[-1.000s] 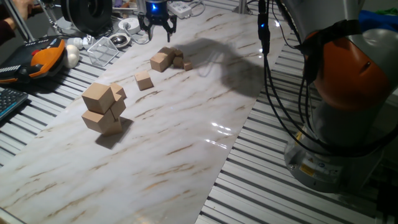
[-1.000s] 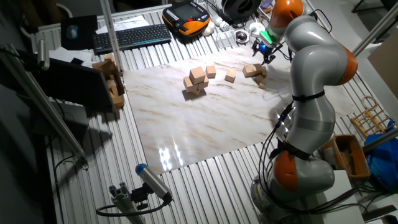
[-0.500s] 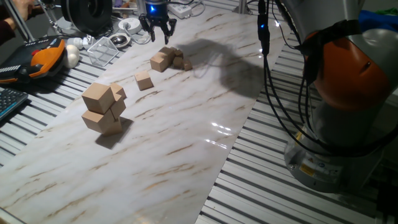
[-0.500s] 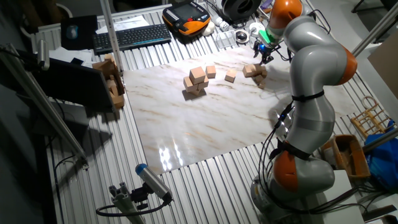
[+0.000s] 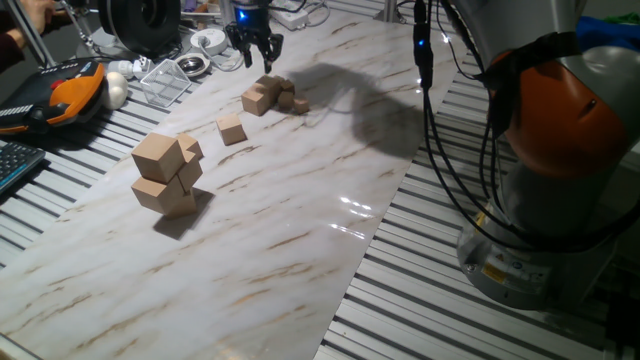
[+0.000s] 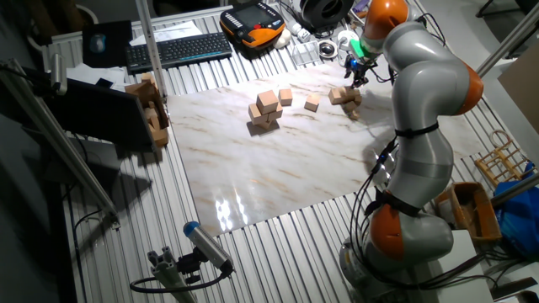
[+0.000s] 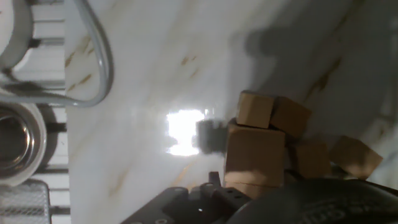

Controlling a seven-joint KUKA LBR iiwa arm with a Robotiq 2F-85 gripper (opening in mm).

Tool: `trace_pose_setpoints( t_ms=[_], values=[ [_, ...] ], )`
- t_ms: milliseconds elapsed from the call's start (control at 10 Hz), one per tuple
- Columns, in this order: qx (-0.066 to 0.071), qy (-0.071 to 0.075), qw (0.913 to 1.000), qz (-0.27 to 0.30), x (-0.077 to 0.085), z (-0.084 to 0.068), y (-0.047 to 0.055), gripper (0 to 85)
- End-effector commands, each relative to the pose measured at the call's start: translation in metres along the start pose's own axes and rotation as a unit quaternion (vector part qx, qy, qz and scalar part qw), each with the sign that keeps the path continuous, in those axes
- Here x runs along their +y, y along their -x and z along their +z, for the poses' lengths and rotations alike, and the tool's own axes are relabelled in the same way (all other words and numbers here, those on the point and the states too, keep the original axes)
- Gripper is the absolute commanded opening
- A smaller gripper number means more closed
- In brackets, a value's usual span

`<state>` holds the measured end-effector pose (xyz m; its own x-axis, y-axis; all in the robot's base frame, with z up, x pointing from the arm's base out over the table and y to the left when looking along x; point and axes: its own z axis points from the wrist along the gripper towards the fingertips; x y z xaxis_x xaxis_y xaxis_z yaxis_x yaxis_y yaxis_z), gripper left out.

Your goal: Stack the blocks into a cross shape

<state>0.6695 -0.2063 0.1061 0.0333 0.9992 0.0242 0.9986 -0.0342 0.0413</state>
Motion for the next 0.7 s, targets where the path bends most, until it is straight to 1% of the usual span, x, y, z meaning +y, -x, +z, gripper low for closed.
trace_pose_setpoints(
  t_ms=[0,100,300,400,600],
  values=[
    [-0.011,0.005,0.9630,0.269,-0.001,0.004,0.000,51.0],
    [-0.010,0.002,0.9628,0.270,-0.002,0.007,-0.001,51.0],
    [-0.003,-0.001,0.9618,0.274,-0.004,0.013,-0.003,51.0],
    [0.000,-0.002,0.9617,0.274,-0.004,0.014,-0.003,68.0],
    [0.001,0.000,0.9615,0.275,-0.005,0.017,-0.005,68.0]
  ],
)
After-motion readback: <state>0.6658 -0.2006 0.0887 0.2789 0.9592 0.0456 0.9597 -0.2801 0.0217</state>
